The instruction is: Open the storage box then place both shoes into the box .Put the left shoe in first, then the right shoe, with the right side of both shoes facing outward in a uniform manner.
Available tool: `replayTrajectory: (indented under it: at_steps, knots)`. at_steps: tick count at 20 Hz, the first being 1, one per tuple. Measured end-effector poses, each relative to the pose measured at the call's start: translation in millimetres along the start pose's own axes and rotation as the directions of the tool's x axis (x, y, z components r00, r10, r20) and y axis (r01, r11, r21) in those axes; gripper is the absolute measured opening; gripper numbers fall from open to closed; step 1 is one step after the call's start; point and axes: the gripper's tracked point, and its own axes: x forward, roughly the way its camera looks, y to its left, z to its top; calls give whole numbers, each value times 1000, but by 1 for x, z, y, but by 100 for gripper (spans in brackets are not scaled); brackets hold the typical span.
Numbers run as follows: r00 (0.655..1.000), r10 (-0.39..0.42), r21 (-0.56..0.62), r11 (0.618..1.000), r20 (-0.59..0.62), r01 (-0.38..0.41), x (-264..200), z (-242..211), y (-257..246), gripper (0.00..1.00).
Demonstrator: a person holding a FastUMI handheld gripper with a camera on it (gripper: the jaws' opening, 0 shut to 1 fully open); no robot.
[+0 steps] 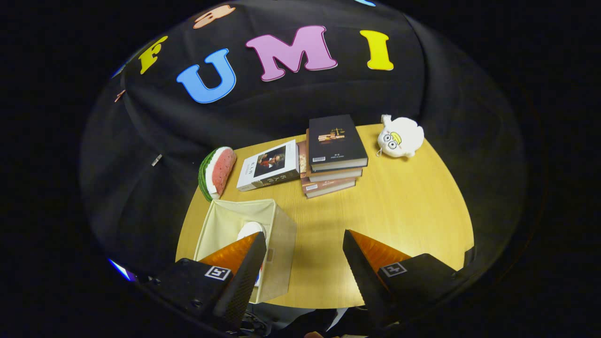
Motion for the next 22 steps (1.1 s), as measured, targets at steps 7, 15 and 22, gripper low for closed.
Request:
replayTrajectory:
  at_steps: [7, 15, 22]
  knots:
    - [981, -35, -169, 983, 192, 68, -33, 23, 3, 99]
    - [922, -21, -276, 951, 386, 137, -67, 52, 21, 97]
    - [826, -15, -293, 931, 564, 217, -108, 82, 25, 98]
